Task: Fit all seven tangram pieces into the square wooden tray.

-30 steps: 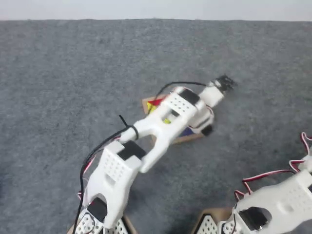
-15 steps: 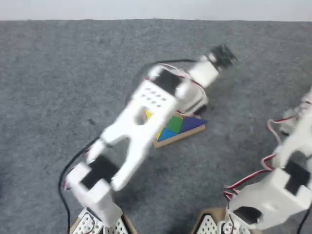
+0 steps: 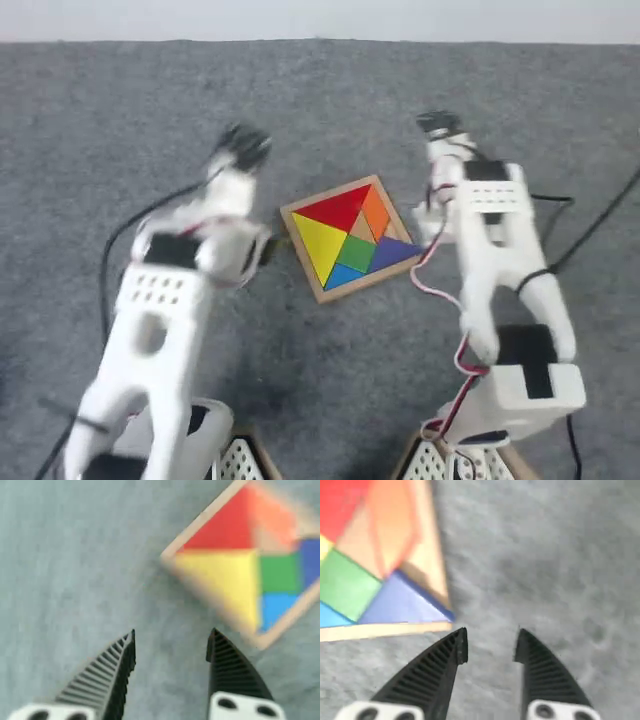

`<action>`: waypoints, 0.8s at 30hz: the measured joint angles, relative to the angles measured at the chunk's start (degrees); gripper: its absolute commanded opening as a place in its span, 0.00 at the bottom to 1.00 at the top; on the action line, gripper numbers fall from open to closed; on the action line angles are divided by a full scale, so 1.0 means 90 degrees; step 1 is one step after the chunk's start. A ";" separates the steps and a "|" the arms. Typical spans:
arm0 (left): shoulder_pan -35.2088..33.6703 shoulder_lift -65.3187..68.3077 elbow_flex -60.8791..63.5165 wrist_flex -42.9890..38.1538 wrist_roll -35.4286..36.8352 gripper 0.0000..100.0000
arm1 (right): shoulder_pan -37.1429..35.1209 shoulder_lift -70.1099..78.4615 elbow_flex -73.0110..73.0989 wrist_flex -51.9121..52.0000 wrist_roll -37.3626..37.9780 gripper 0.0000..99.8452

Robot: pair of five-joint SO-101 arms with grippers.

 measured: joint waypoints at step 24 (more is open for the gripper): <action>-0.1563 -0.0723 0.2120 -0.1035 -0.0156 0.22 | -0.0869 0.0049 0.1455 -0.1924 -0.3009 0.23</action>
